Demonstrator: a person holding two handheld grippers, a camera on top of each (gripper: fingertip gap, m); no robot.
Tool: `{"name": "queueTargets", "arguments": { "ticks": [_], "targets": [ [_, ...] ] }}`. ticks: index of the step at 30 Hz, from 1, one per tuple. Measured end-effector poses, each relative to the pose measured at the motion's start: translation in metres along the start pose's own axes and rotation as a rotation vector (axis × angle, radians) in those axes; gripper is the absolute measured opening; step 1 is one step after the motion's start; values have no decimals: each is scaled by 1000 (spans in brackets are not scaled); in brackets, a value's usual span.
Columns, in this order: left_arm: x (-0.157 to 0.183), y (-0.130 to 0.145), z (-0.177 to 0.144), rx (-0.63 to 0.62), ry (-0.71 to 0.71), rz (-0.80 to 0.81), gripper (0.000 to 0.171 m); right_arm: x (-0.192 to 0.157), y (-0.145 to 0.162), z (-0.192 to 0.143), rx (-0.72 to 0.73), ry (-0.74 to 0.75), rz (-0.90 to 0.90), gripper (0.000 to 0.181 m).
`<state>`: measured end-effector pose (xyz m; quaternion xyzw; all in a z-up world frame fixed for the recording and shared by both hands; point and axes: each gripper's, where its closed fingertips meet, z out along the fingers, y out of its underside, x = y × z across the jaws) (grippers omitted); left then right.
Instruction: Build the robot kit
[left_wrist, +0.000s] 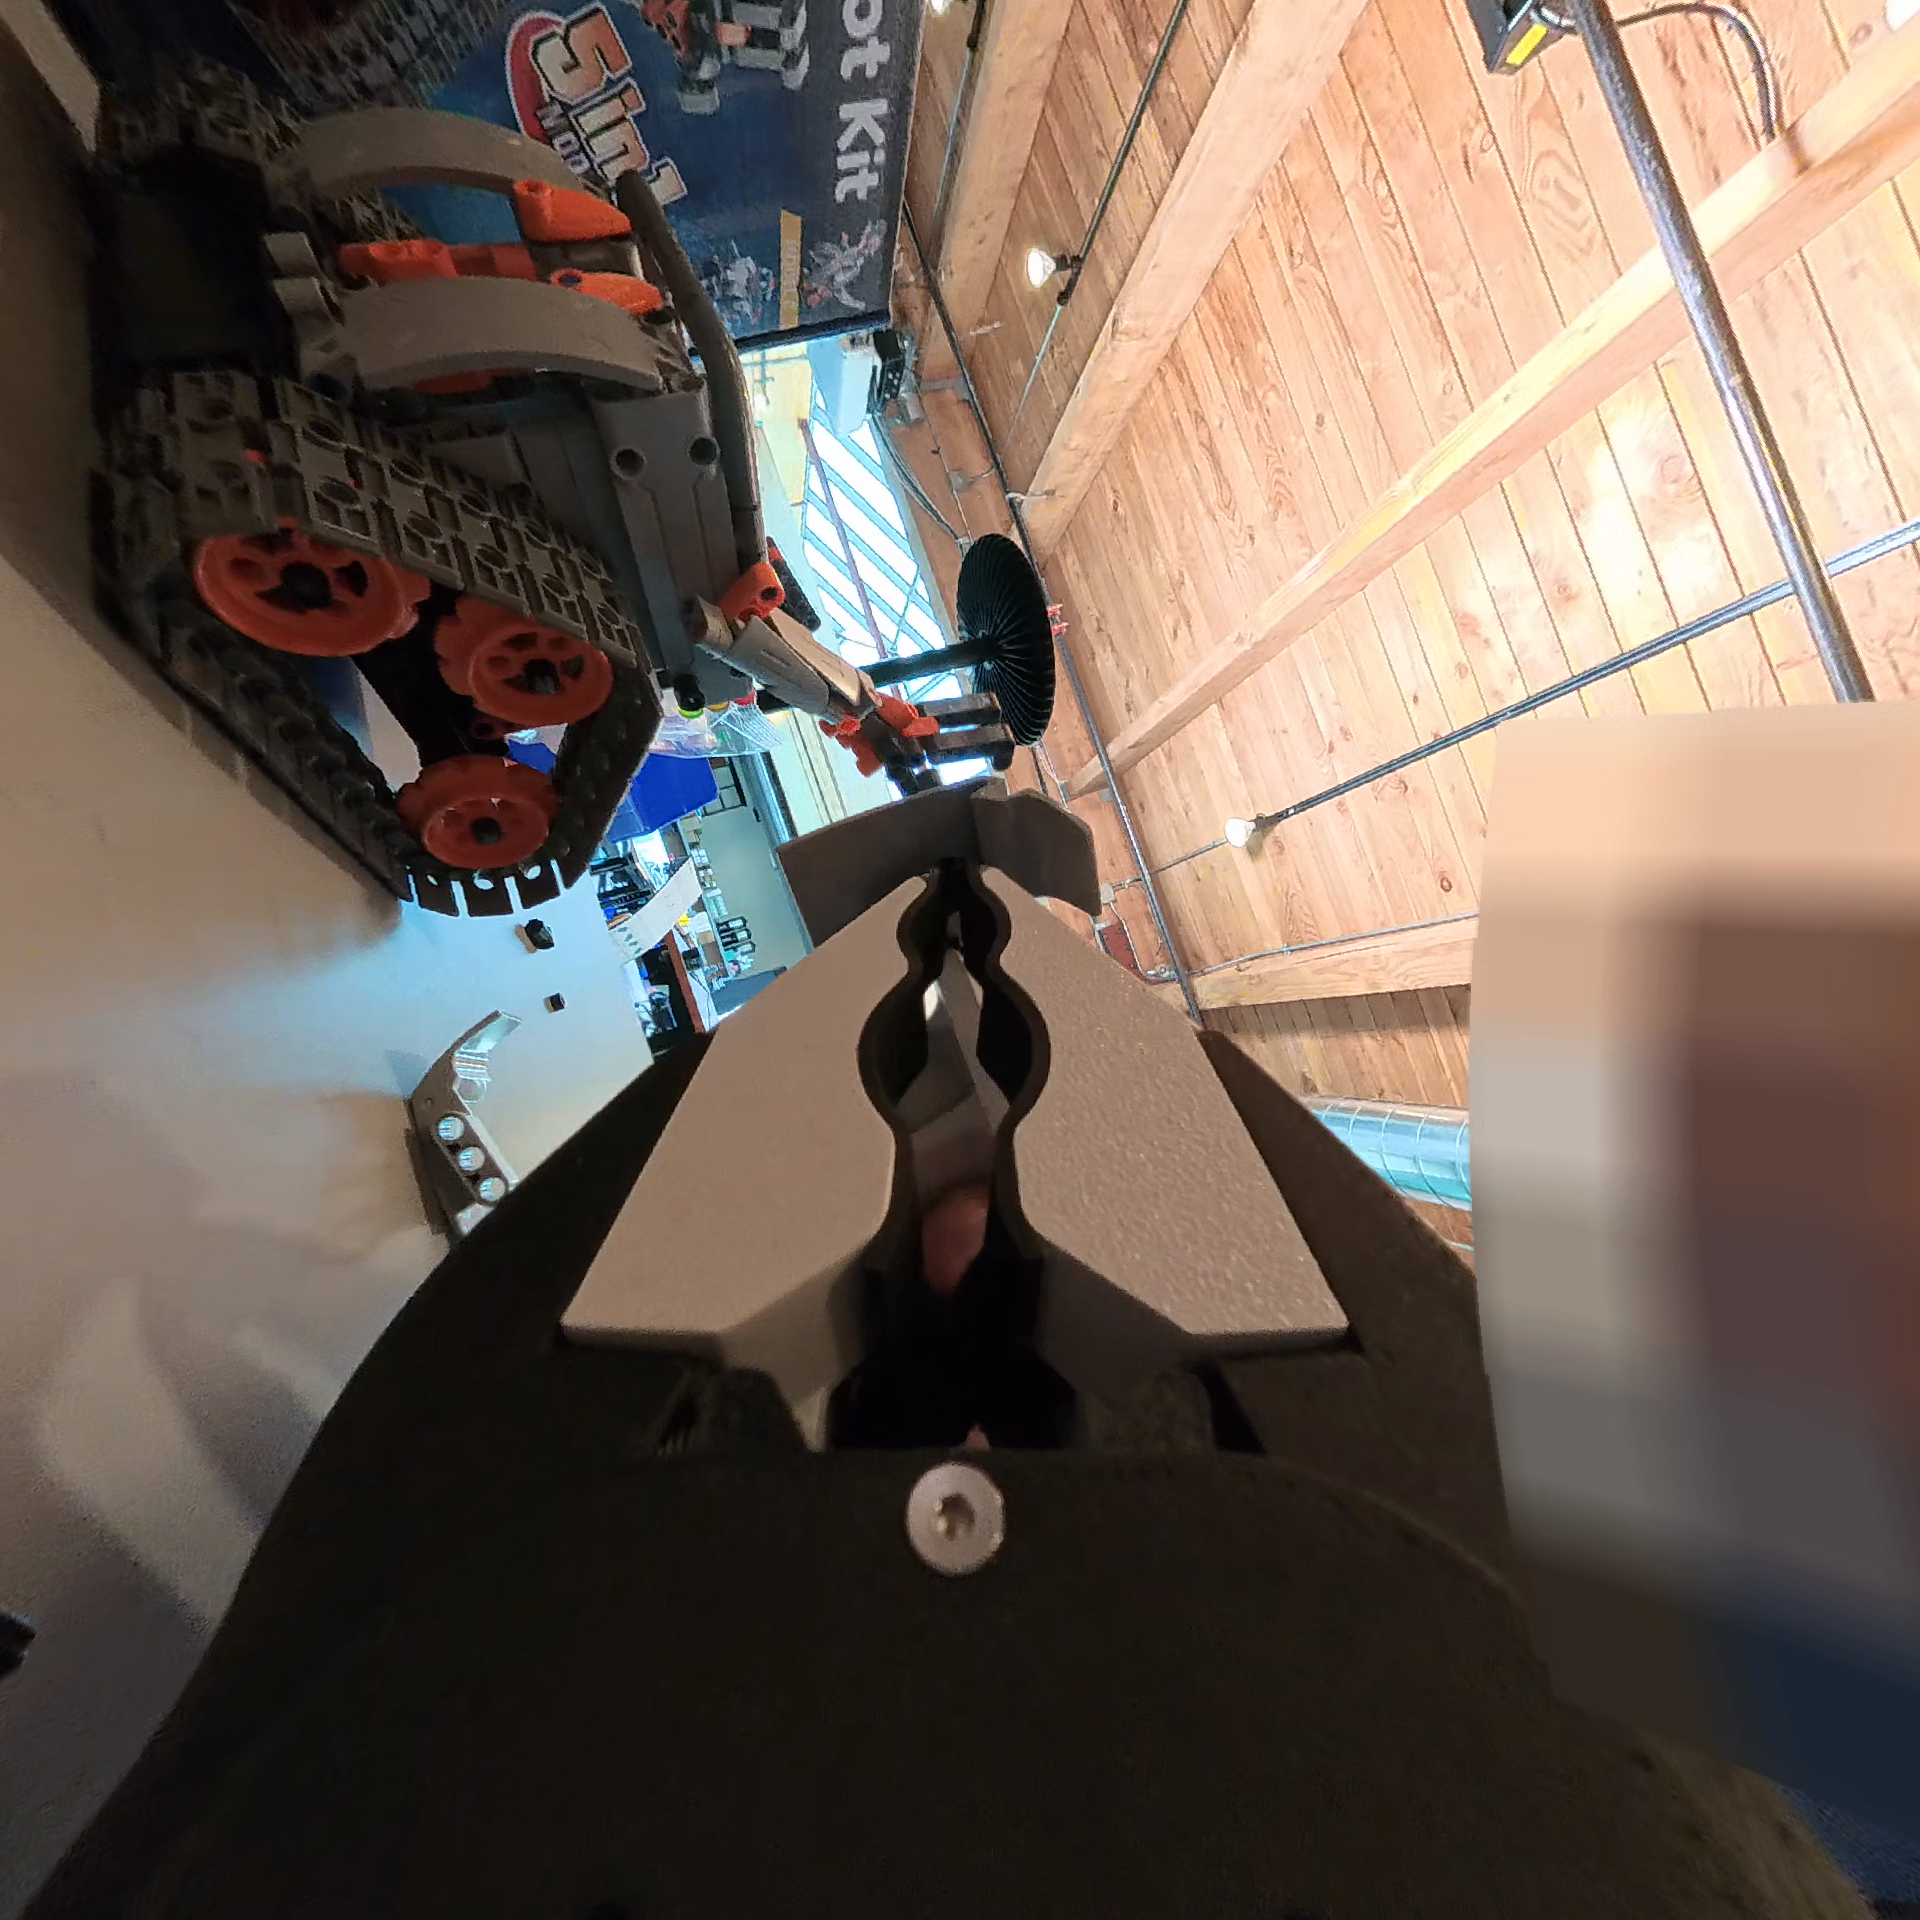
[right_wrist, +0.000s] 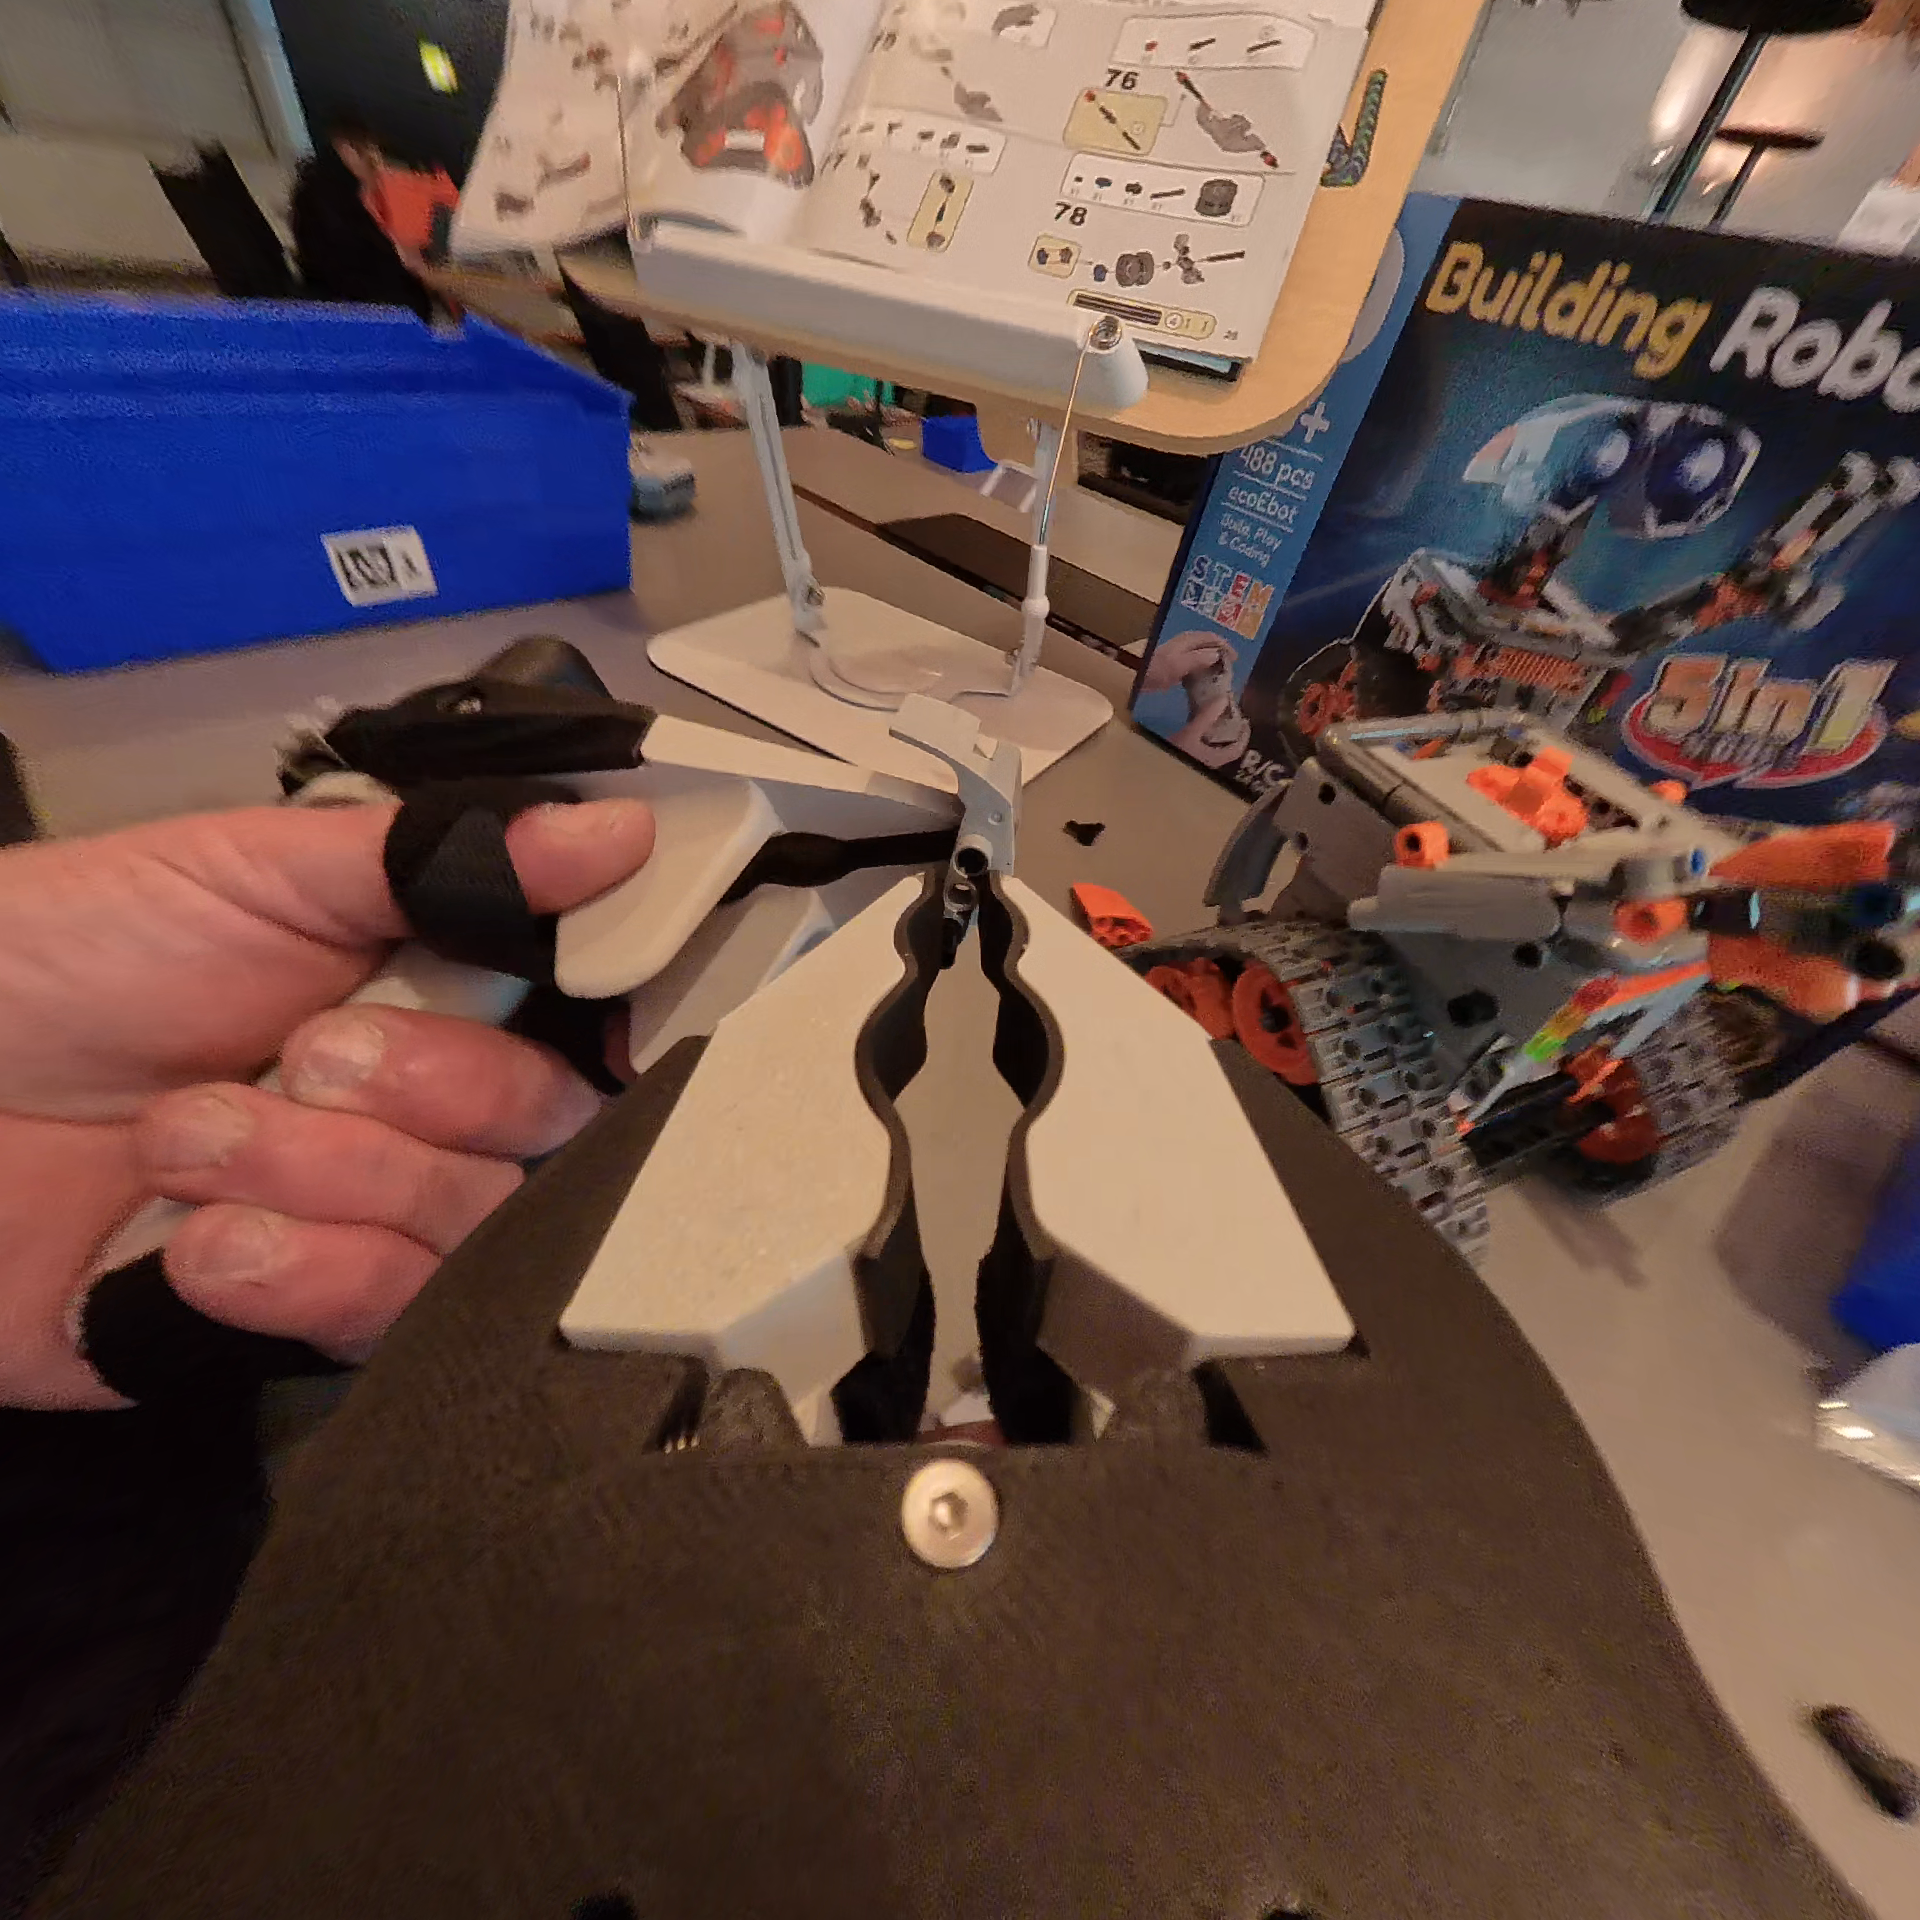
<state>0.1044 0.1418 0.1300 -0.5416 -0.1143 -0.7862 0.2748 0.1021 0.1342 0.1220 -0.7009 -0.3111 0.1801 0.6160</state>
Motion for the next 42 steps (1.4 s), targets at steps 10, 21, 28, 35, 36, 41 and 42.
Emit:
{"name": "queueTargets", "arguments": {
  "ticks": [10, 21, 28, 35, 36, 41, 42],
  "targets": [
    [-16, -6, -14, -50, -106, 93, 0, -21, 18, 10, -133, -75, -217, 0],
    [-24, -4, -35, -474, -366, 653, 17, 29, 40, -56, -190, -257, 154, 2],
    [-62, 28, -57, -1040, -524, 1185, 41, 1, 68, -57, -334, -347, 62, 5],
    [-102, 31, -60, -1290, -597, 1385, 30, -21, 87, -40, -407, -319, -44, 16],
    [-104, 31, -59, -1291, -600, 1402, 23, -23, 91, -38, -423, -317, -82, 17],
    [-102, 36, -55, -1259, -594, 1254, 21, -20, 97, -32, -431, -281, -252, 13],
    [-99, 40, -54, -1243, -581, 1166, 21, -18, 95, -32, -422, -266, -308, 15]
  ]
}}
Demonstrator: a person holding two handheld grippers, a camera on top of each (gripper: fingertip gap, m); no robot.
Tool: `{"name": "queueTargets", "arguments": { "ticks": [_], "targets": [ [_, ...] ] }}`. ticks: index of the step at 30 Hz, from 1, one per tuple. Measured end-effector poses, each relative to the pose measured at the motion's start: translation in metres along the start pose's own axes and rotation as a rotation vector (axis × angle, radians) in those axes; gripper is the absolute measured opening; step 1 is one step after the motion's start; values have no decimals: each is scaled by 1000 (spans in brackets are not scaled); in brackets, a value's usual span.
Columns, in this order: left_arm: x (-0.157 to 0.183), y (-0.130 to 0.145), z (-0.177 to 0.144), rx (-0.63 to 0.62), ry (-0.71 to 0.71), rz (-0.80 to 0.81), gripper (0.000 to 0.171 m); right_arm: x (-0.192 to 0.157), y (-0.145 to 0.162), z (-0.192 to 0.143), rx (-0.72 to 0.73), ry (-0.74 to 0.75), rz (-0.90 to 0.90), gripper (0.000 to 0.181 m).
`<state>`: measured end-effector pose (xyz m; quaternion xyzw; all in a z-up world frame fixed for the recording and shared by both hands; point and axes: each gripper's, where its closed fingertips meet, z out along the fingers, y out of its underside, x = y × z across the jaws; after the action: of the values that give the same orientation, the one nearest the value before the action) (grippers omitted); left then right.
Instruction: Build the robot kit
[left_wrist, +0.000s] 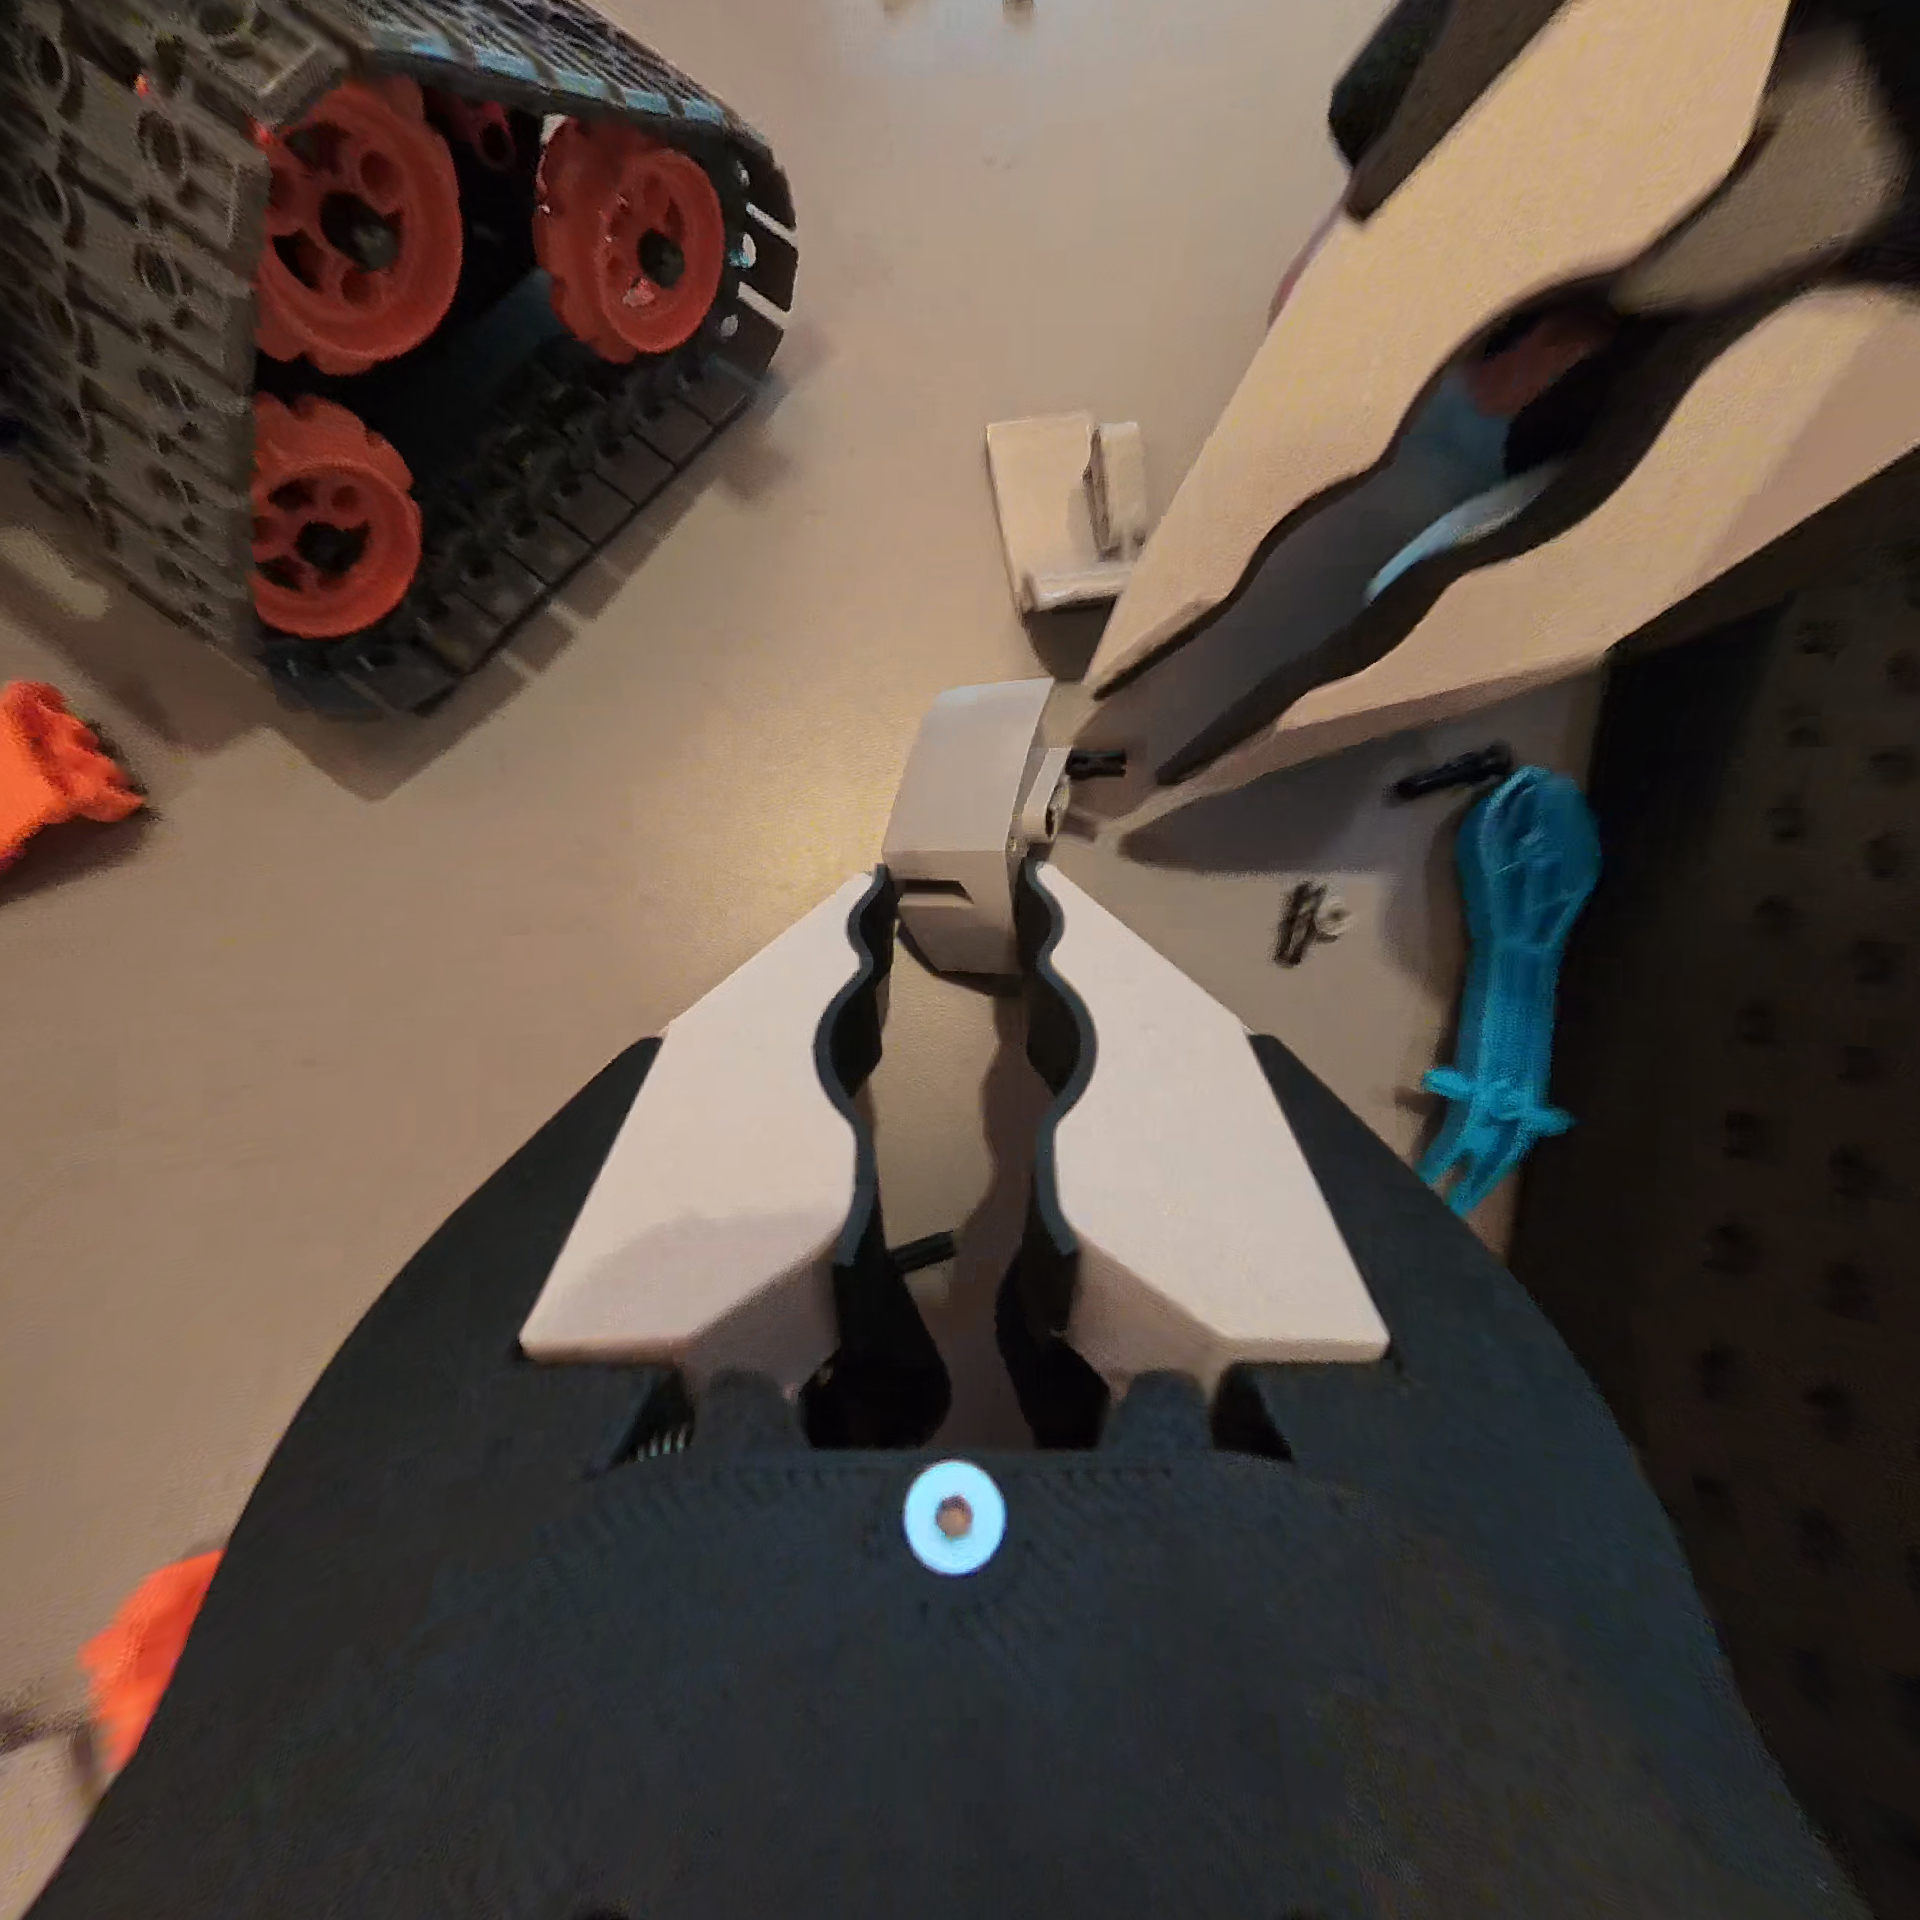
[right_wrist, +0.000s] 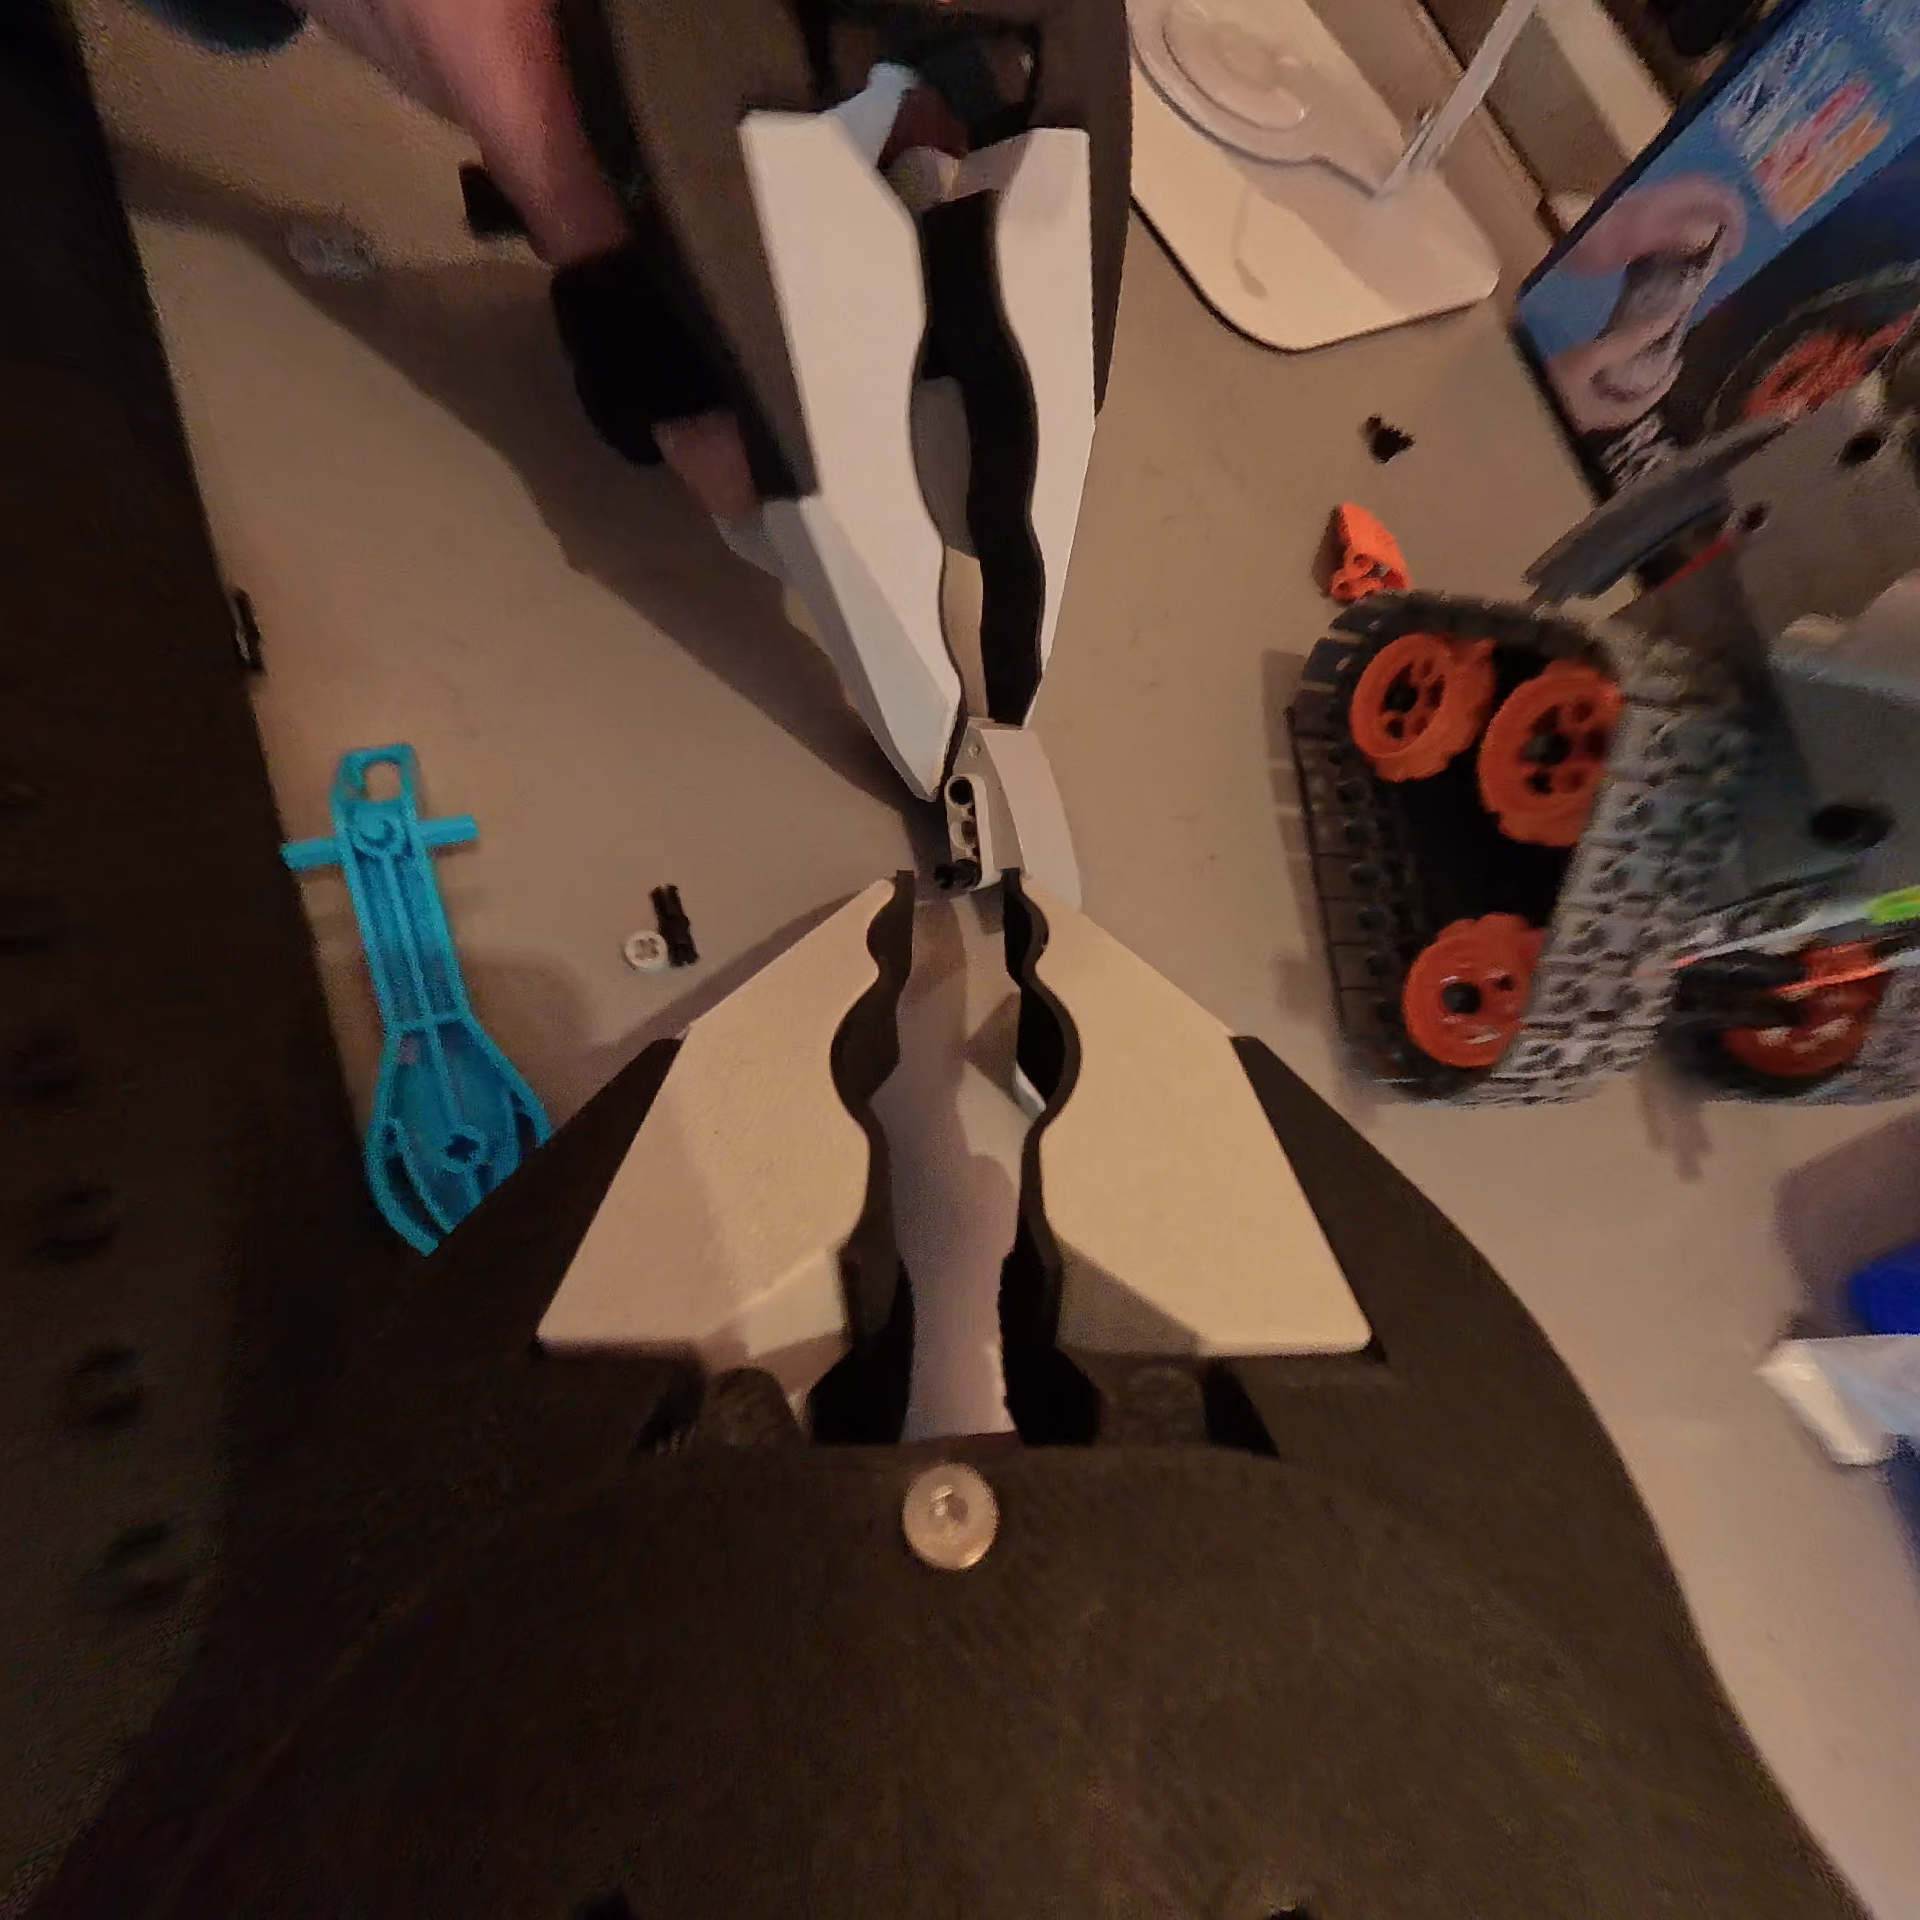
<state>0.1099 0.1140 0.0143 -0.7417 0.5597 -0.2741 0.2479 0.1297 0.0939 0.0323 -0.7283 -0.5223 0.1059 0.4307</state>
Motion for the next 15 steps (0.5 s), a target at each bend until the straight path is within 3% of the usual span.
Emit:
{"name": "queueTargets", "arguments": {
  "ticks": [4, 8, 11, 15],
  "targets": [
    [10, -17, -10, 113, 203, -262, 21, 8, -10, -5, 12, 133, -295, 18],
    [15, -23, -16, 155, 310, -388, 21, 16, -19, -11, 44, 185, -372, 6],
    [17, -28, -20, 185, 346, -403, 21, 18, -24, -16, 79, 149, -314, 5],
    [22, -38, -31, 271, 354, -314, 32, 24, -30, -24, 172, 11, -21, 4]
  ]
}}
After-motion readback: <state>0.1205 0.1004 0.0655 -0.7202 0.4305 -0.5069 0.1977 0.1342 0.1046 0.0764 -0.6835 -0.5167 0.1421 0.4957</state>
